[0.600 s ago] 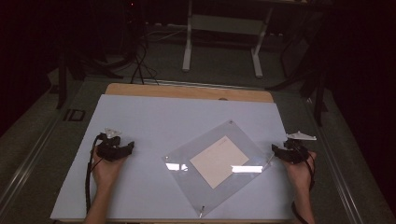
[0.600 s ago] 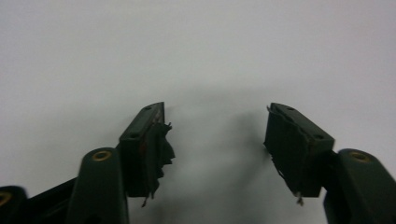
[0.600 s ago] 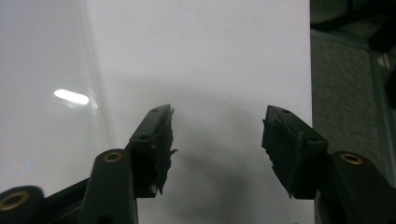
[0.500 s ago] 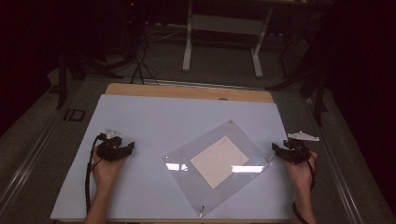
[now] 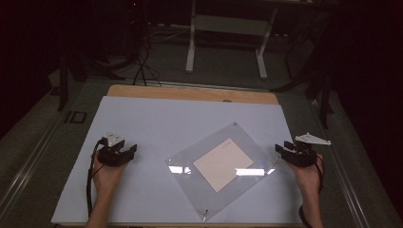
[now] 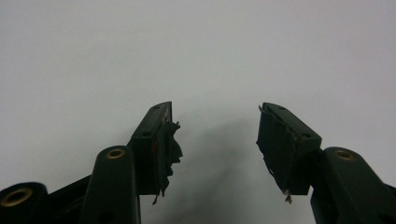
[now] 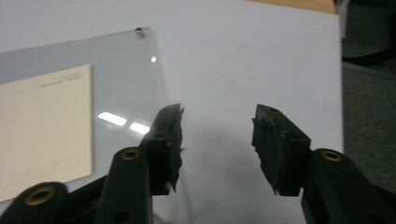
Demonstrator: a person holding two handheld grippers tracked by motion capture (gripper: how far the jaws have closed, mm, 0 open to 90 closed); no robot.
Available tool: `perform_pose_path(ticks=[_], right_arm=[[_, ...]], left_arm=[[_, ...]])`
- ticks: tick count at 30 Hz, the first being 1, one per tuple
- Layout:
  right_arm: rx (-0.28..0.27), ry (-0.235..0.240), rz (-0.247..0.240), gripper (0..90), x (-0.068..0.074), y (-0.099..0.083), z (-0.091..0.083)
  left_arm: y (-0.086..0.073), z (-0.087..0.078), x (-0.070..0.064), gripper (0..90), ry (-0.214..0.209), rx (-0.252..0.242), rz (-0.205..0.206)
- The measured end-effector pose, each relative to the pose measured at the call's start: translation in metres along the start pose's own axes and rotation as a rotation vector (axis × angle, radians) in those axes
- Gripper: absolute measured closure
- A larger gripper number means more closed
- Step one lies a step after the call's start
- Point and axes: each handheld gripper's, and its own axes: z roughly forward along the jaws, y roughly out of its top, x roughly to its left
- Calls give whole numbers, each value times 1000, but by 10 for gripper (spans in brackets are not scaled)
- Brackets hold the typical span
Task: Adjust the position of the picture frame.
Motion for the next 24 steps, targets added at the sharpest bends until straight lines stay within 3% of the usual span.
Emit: perform_pose_path(ticks=[3,7,11,16,20,24], right_arm=[[17,20,-22,541,4,-3,-3],[-13,73,1,537,5,-10,-9],[-13,83,-25,542,10,-12,-14],[30,92,-52,593,18,-22,-6],[68,94,-20,670,18,-31,3],[79,105,14,819,15,-37,10]], left_arm=[[-1,-5,1,465,2,-17,-4],[-1,-8,1,465,12,-25,-4],[-1,-8,0,465,13,-20,6],[-1,-7,-1,466,14,-12,12],[-2,-8,1,471,14,-15,4],[-2,-8,2,476,17,-15,2]])
